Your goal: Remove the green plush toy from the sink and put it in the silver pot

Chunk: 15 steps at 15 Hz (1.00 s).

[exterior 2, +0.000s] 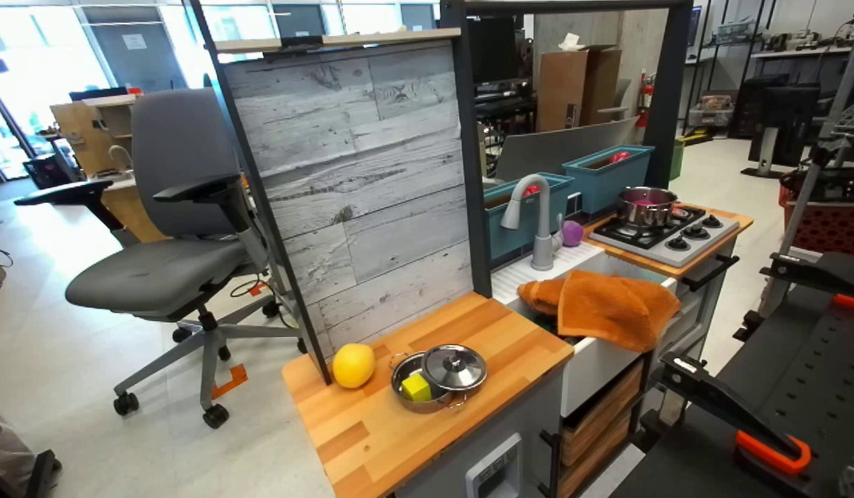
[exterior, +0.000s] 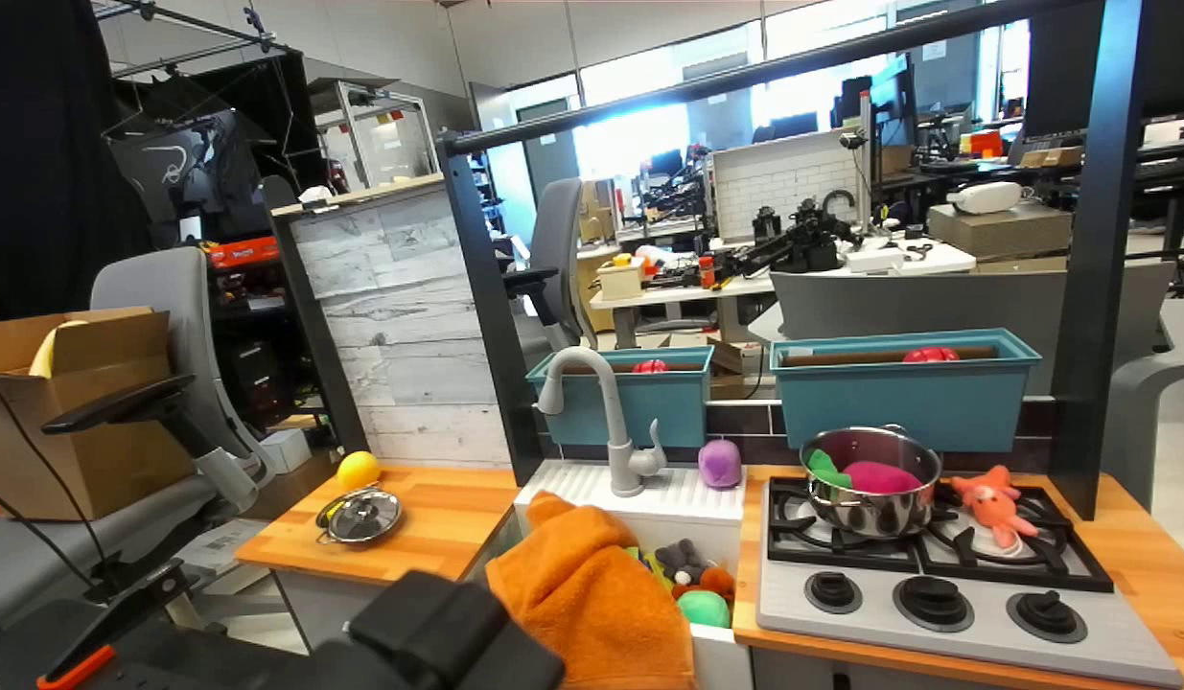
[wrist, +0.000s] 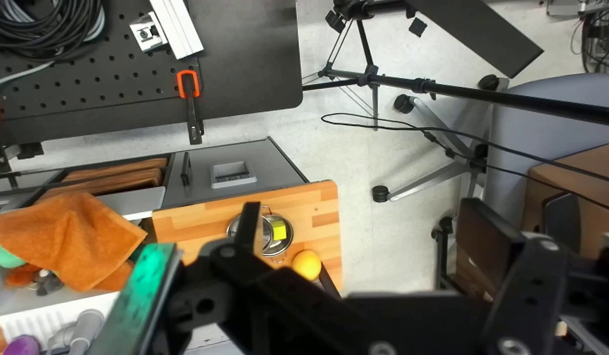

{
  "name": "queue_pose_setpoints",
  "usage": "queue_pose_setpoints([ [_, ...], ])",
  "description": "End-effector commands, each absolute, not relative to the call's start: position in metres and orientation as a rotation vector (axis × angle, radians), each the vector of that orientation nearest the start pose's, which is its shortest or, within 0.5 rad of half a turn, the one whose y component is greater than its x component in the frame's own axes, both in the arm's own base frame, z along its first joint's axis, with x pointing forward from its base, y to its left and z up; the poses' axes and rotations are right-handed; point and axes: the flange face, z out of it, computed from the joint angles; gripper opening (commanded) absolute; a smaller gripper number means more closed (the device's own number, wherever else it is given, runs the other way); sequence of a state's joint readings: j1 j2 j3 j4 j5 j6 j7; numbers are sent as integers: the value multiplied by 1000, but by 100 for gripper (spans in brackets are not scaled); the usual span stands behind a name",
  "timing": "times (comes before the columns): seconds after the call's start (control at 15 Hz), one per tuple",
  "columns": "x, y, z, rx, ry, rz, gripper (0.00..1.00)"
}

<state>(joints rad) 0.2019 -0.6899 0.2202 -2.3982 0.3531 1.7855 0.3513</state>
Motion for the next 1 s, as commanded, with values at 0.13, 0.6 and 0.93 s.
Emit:
queue_pose_setpoints([
  [0.13, 335, 159, 550, -2909, 110, 20, 100],
  [0.6, 355, 131, 542, -2833, 207, 68, 100],
  [0.93, 314, 174, 550, -2922, 90, 18, 100],
])
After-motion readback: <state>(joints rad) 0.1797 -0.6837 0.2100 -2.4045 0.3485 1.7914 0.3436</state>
